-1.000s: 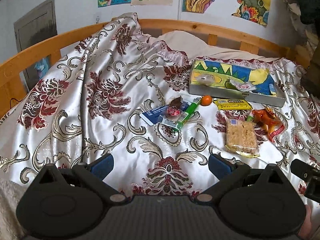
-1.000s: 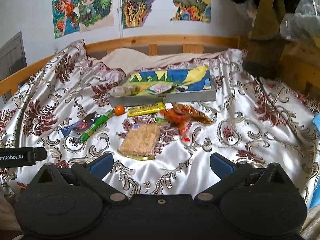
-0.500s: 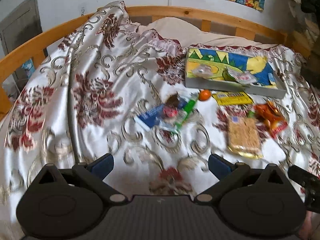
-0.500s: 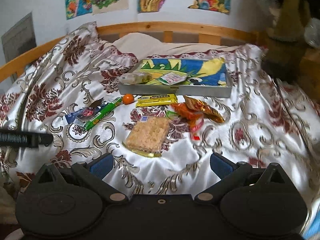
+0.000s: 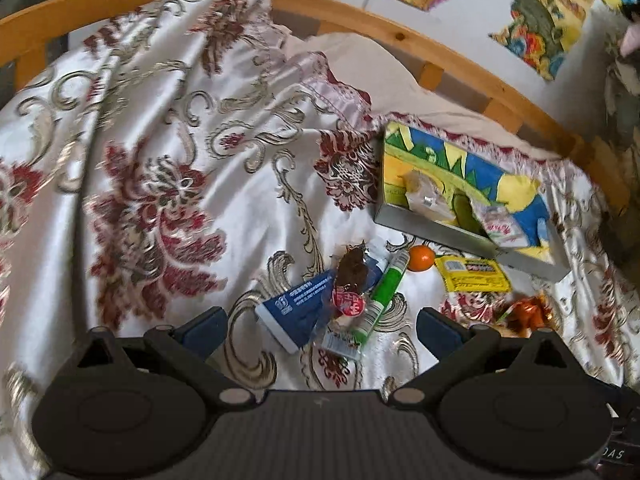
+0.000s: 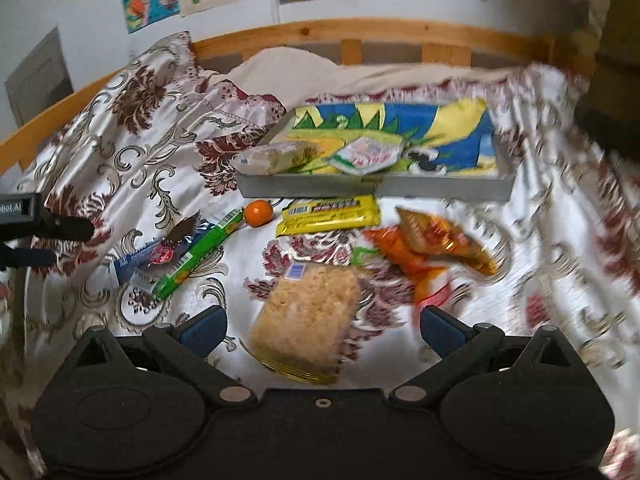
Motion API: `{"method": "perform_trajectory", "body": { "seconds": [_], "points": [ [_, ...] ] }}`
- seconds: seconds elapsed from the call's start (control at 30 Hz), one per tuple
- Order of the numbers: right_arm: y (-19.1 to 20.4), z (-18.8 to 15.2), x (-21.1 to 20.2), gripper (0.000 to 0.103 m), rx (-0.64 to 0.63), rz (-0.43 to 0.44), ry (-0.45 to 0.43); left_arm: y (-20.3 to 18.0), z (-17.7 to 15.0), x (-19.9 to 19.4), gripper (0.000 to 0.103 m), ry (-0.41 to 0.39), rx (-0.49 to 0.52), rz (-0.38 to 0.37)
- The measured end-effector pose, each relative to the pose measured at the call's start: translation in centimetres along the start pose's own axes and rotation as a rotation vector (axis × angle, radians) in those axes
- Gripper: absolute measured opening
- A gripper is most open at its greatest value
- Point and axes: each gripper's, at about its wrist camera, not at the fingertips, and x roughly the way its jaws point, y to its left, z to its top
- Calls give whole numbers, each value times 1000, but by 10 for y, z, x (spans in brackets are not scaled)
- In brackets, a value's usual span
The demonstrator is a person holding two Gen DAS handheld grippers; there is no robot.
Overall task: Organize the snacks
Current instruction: 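Lower left tool onto green sausage stick while right tool approaches rice-crispy square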
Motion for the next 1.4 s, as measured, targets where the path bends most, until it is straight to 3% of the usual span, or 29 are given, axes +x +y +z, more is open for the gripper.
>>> {"method": "perform_trajectory", "body": {
  "seconds": [0.23,0.37,0.47,0.57,0.73,0.9,1.07,1.2,1.33,1.4],
  "points": [
    [9,-8,26,102,-44,2,-1,-28,-7,36,103,56,177,41],
    [12,-8,46,102,-29,4,21,-46,-14,44,102,20,312,56],
    [18,-11,59,102,-42,12,46,-55,-14,45,102,-17,365,0],
    [23,-14,64,102,-71,10,69,-56,-12,49,102,-24,344,-131],
    [21,-15,64,102,-69,10,65,-61,-12,63,101,13,346,-249],
    [20,-17,68,99,-65,13,81,-65,-14,81,93,65,378,-255],
    [24,-18,71,96,-85,31,75,-53,-6,93,82,88,298,-311],
    [27,-18,70,96,-105,41,57,-52,0,100,76,89,298,-286],
    [27,-17,74,95,-107,32,45,-49,0,113,60,153,293,-222],
    [27,-16,76,95,-109,24,35,-48,-1,115,58,155,297,-215]
  ]
}}
